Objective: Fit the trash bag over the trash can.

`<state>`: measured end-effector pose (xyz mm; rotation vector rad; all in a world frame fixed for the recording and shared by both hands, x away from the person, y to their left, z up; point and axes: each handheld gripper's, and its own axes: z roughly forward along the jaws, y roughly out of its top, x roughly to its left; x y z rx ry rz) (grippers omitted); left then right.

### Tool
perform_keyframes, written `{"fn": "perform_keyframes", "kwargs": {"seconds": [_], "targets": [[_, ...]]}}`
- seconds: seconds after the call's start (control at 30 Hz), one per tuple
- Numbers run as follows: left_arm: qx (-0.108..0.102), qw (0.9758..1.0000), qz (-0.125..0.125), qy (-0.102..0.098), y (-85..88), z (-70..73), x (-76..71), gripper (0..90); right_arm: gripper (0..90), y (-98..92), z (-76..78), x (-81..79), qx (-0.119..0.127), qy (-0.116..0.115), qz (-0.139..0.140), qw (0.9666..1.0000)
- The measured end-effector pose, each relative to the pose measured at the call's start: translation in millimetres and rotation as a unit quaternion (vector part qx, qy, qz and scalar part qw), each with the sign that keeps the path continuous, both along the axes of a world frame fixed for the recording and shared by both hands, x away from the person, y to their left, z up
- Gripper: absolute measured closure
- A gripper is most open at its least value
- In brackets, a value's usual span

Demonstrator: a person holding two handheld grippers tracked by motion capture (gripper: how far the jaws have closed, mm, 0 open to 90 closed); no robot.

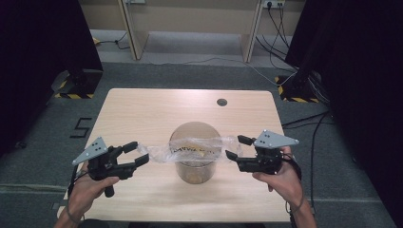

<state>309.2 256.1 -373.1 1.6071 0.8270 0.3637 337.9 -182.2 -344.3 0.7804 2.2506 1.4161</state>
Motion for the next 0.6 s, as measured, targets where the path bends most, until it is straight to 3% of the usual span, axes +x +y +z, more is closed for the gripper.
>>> {"fn": "perform_keyframes", "kwargs": {"seconds": [0.1,0.23,0.3,0.4,0.43,0.5,0.53,0.57,0.6], "targets": [[0.013,0.9998,0.012,-0.013,-6.0,9.8,10.7,31.0,34.4,3.7,10.1,5.9,-0.005,-0.013,-0.012,0.9998],[0.009,0.9998,0.014,0.011,-18.9,12.2,34.8,31.1,34.4,15.0,14.6,17.2,-0.01,-0.013,-0.009,0.9998],[0.004,0.9998,0.006,0.017,-22.2,10.1,38.1,31.1,34.4,22.1,13.4,24.2,-0.025,-0.009,-0.005,0.9996],[0.003,0.9999,0.002,0.016,-23.2,9.5,37.0,31.1,35.7,29.0,10.6,31.6,-0.042,-0.006,0.006,0.9991],[0.002,0.9999,0.001,0.014,-22.5,10.2,35.2,31.0,38.3,35.0,5.2,40.1,-0.064,0.002,0.02,0.9978],[-0.003,1.0,-0.003,0.009,-18.5,14.0,30.6,30.9,40.3,37.1,1.4,44.3,-0.075,0.01,0.023,0.9968],[-0.007,1.0,-0.002,0.002,-13.6,20.0,26.3,30.8,47.5,38.9,-7.9,51.9,-0.097,0.022,0.032,0.9945],[-0.005,1.0,0.0,-0.003,-11.7,23.5,24.6,30.7,53.3,38.8,-12.6,54.3,-0.103,0.03,0.039,0.9935],[-0.005,1.0,0.0,-0.003,-11.7,23.5,24.6,30.6,53.3,38.8,-12.6,54.3,-0.103,0.03,0.039,0.9935]]}}
